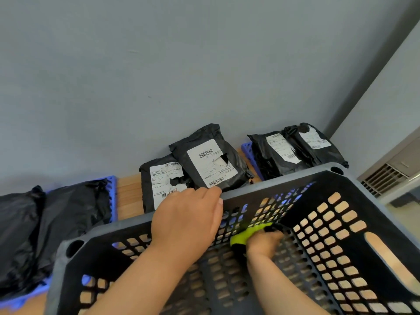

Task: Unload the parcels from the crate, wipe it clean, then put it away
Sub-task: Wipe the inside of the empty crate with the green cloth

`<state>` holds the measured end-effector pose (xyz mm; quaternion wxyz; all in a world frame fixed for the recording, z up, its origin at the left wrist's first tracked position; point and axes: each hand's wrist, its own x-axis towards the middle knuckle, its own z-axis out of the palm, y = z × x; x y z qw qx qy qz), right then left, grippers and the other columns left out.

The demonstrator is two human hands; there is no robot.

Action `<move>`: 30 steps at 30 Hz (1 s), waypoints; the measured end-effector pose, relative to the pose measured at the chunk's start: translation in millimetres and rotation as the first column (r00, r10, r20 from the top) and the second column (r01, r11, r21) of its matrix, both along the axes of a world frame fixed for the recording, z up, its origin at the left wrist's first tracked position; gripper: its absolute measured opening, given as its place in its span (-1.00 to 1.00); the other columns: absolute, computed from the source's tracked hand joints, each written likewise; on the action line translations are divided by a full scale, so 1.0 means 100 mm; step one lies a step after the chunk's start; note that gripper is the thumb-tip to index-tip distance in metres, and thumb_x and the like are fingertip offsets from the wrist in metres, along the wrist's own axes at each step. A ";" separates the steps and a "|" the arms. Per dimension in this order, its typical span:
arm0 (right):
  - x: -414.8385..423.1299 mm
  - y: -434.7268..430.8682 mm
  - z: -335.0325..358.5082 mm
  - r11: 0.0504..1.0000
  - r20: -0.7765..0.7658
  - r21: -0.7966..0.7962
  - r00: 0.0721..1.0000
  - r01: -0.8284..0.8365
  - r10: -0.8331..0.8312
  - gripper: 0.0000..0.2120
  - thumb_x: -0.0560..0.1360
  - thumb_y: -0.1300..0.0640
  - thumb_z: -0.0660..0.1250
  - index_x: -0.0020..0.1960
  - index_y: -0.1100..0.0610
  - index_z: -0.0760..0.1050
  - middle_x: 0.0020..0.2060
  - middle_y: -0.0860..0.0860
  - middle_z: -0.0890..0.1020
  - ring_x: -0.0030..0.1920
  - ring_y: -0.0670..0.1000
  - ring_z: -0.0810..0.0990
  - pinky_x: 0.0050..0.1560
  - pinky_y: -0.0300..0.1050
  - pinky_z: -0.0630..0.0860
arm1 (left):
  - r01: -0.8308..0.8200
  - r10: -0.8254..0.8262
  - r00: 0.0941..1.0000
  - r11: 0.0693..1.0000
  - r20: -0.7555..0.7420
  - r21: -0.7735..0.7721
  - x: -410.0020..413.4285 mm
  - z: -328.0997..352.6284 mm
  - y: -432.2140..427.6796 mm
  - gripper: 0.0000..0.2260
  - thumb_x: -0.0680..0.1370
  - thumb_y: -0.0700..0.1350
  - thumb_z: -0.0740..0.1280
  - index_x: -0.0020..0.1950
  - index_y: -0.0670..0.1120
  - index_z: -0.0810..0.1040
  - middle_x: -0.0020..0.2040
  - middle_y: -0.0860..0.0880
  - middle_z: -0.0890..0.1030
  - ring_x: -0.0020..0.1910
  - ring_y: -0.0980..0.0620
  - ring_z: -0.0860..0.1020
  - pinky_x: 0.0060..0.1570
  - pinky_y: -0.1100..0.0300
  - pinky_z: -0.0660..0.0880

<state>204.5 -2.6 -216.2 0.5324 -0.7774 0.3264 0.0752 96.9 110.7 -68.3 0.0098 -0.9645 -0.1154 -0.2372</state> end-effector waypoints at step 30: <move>-0.86 0.39 1.28 0.938 0.448 0.341 0.868 0.057 -0.216 -0.38 0.49 0.13 0.34 0.44 -0.03 0.11 0.35 0.05 0.33 0.27 0.02 0.38 0.13 -0.17 0.31 | 0.099 -0.250 0.843 0.942 -0.476 -0.321 -0.30 0.48 0.46 -0.63 0.65 0.04 0.00 0.46 0.23 0.22 0.34 0.02 0.48 0.27 -0.04 0.45 0.11 0.07 0.44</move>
